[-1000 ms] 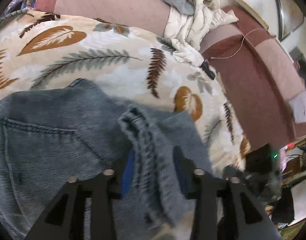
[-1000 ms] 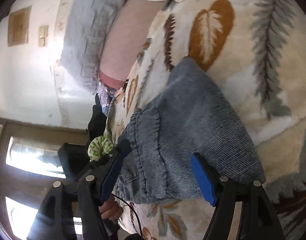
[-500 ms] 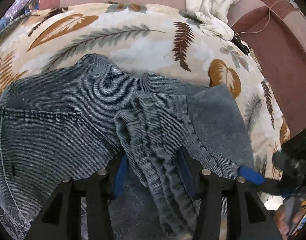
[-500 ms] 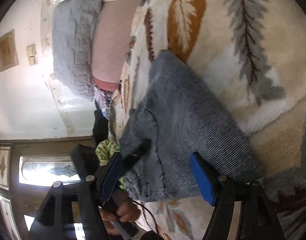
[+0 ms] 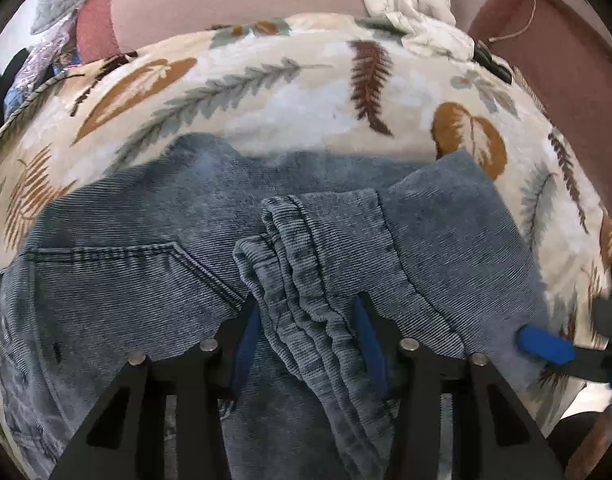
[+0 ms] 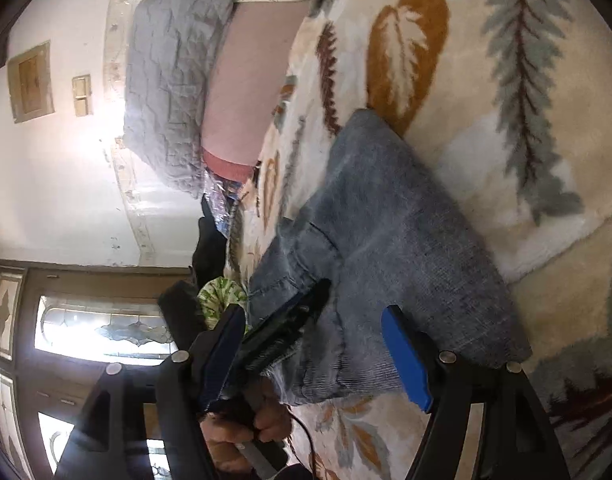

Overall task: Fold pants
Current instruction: 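Fold the held leg hem over onto the jeans seat with both grippers, then release the hem with both grippers and lift them off the jeans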

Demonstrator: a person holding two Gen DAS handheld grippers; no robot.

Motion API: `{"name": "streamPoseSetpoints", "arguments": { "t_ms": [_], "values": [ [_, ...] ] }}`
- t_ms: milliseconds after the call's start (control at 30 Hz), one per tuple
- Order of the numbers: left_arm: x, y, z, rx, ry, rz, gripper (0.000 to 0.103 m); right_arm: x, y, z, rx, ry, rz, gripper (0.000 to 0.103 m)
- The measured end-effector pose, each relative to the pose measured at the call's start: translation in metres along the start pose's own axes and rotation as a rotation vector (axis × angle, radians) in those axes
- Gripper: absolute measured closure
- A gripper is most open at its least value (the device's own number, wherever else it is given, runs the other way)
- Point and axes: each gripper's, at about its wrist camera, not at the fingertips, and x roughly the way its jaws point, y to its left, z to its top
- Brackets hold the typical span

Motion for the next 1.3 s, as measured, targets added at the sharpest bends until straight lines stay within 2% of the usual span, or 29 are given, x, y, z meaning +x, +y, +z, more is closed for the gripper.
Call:
{"name": "streamPoseSetpoints", "arguments": {
  "t_ms": [67, 133, 167, 333, 500, 567, 633, 767, 967, 1133, 1300],
  "values": [
    [-0.015, -0.002, -0.001, 0.005, -0.053, 0.017, 0.057, 0.005, -0.008, 0.0, 0.018, 0.034, -0.042, 0.029],
    [-0.03, -0.005, -0.005, 0.015, -0.108, 0.063, 0.057, 0.009, -0.018, 0.001, 0.053, 0.049, -0.046, 0.03],
    [-0.039, -0.007, -0.008, 0.021, -0.139, 0.061, 0.057, 0.009, -0.019, 0.002, 0.057, 0.053, -0.044, 0.029],
    [-0.062, -0.02, -0.03, 0.046, -0.202, -0.056, 0.057, 0.012, -0.024, 0.003, 0.072, 0.056, -0.044, 0.029],
    [-0.048, -0.035, -0.045, 0.078, -0.152, -0.058, 0.057, 0.01, -0.024, 0.004, 0.086, 0.056, -0.026, 0.029],
    [-0.033, -0.038, -0.051, 0.096, -0.099, -0.005, 0.057, 0.006, -0.02, 0.004, 0.071, 0.048, -0.016, 0.029],
    [-0.022, -0.037, -0.057, 0.091, -0.067, 0.005, 0.056, 0.002, -0.016, 0.005, 0.045, 0.035, -0.011, 0.029],
    [-0.017, -0.031, -0.061, 0.067, -0.078, -0.013, 0.055, 0.0, -0.007, 0.004, 0.015, 0.013, 0.002, 0.026],
    [-0.013, -0.035, -0.067, 0.101, -0.098, 0.013, 0.054, 0.006, 0.014, 0.011, -0.044, -0.053, 0.006, 0.026],
    [-0.013, -0.03, -0.067, 0.098, -0.117, -0.014, 0.053, 0.02, 0.022, 0.023, -0.053, -0.082, 0.013, 0.026],
    [-0.013, -0.03, -0.07, 0.109, -0.139, -0.023, 0.053, 0.04, 0.018, 0.03, -0.055, -0.068, -0.07, 0.026]
  ]
}}
